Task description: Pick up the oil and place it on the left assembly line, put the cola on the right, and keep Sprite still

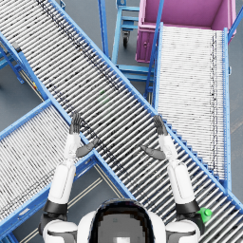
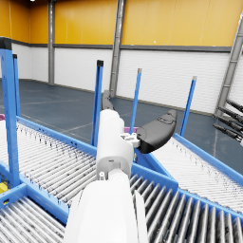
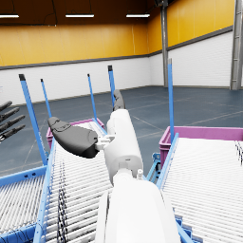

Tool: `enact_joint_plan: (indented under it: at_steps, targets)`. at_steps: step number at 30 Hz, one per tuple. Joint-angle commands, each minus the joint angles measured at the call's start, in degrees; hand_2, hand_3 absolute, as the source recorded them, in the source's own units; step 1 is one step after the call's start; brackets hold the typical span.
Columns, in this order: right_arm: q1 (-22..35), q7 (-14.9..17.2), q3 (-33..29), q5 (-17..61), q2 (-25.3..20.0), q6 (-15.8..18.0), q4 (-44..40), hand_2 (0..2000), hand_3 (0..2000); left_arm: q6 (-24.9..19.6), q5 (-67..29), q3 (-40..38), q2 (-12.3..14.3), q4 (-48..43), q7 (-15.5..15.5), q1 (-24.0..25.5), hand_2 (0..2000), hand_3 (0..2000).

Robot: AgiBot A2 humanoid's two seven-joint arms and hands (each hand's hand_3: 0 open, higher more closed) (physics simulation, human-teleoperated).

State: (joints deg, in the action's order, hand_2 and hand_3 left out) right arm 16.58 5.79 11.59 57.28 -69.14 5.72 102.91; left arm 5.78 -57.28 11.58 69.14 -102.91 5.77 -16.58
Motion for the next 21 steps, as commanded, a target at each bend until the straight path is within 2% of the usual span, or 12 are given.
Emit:
enact_joint_plan:
  at_steps: [1,21]
  targets:
    - [0.0,0.0,0.0,0.0,0.0,0.0,0.0,0,0,0.0,0.0,0.0,0.0,0.0,0.0,0.0,0,0]
    - [0.0,0.0,0.0,0.0,0.0,0.0,0.0,0,0,0.0,0.0,0.0,0.0,0.0,0.0,0.0,0,0]
